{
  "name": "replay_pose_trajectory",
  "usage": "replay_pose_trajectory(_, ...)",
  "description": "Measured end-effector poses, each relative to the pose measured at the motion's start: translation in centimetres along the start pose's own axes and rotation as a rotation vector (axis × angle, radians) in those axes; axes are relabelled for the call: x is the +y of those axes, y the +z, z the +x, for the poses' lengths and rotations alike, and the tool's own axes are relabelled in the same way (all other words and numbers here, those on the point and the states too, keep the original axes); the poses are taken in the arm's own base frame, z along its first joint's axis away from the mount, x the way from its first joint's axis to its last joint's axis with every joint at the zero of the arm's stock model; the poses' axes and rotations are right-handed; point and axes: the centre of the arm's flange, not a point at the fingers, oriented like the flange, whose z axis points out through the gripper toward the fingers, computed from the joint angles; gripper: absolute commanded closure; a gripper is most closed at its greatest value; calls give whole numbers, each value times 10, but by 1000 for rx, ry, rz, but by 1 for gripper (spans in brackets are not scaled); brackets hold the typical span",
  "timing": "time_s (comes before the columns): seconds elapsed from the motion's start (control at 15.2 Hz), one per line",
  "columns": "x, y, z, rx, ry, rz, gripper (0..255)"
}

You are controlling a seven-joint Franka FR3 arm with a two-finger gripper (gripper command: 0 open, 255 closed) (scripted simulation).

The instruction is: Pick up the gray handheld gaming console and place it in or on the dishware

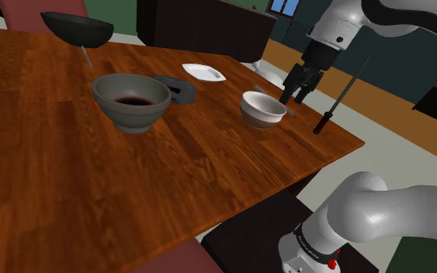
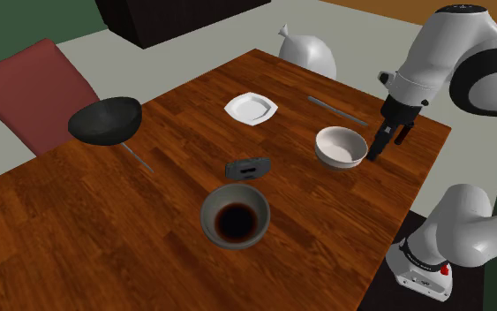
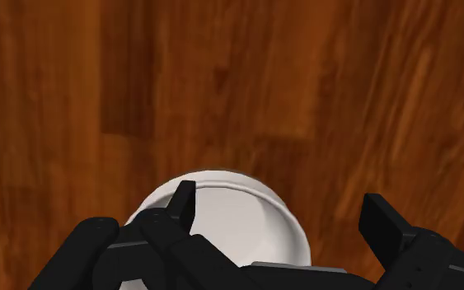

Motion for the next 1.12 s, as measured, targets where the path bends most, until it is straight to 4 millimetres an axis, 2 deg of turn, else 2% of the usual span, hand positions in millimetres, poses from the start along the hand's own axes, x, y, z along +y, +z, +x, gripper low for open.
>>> replay_pose_trajectory(0.13,-1,2,5,2,-16,-1,0)
replay_pose_trajectory(0.26,-5,5,22,9,-71,-3,0)
replay_pose_trajectory(0.33,-14,10,34,12,-104,-4,0)
replay_pose_trajectory(0.46,-18,14,58,21,-171,-8,0)
replay_pose_trajectory(1.12,-82,40,163,65,-520,-23,0)
